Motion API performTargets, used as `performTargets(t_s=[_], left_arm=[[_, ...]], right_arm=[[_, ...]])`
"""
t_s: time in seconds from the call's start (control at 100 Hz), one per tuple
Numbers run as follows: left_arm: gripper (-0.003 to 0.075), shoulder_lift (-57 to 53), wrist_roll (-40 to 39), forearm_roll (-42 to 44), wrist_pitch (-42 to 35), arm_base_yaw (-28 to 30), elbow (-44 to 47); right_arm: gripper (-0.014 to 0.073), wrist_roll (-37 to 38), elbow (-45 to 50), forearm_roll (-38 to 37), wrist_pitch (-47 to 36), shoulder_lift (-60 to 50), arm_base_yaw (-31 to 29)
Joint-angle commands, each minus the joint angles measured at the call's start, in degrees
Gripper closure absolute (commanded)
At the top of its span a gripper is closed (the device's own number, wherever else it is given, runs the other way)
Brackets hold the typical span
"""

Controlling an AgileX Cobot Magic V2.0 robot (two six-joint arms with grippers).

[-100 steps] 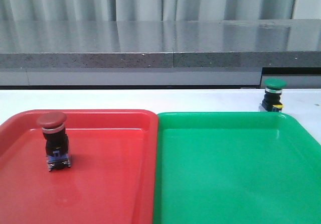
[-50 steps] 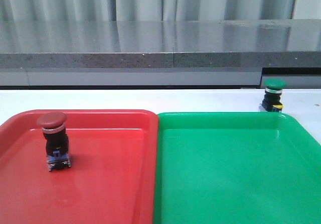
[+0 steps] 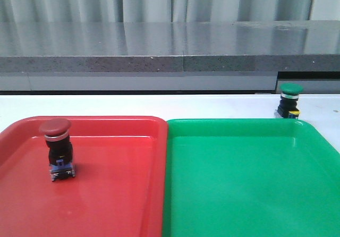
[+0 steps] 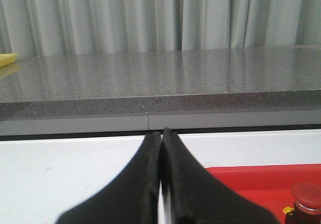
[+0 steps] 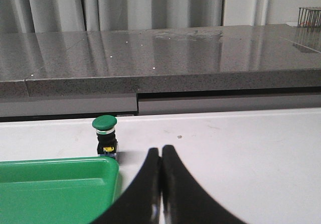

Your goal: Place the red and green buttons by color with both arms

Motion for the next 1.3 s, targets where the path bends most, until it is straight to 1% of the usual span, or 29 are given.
performTargets(t_s=[0.0, 0.18, 0.34, 0.55, 0.83, 1.0, 1.21, 1.29], left_arm=[[0.0741, -1.81, -0.01, -0.52, -4.44, -0.05, 0.7], [0.0741, -1.81, -0.01, -0.52, -4.44, -0.05, 0.7], [0.0741, -1.81, -0.01, -0.52, -4.44, -0.05, 0.7], [0.0741, -1.81, -0.01, -0.52, -4.44, -0.05, 0.7], [0.0741, -1.81, -0.01, -0.52, -4.44, -0.05, 0.7], [0.0741, -1.81, -0.01, -0.52, -4.44, -0.05, 0.7], [0.0741, -1.81, -0.01, -0.52, -4.44, -0.05, 0.7], [0.0741, -1.81, -0.01, -0.52, -4.44, -0.05, 0.7]], right_arm=[[0.0651, -0.46, -1.05, -0.1, -4.33, -1.02, 0.13], [0.0651, -0.46, -2.53, -0.1, -3.88, -1.02, 0.13], [0.0651, -0.46, -6.51, -1.16, -2.0, -0.18, 0.13], [0.0651, -0.46, -13.69, -3.0, 1.16, 5.63, 0.13], [0.0651, -0.4, -24.12, -3.81, 2.45, 19.2, 0.13], [0.0651, -0.36, -31.51, -3.81, 3.96, 29.8, 0.13], [0.0651, -0.34, -40.75, -3.13, 7.0, 43.8, 0.13], [0.0651, -0.34, -44.32, -2.73, 10.07, 48.27, 0.19]])
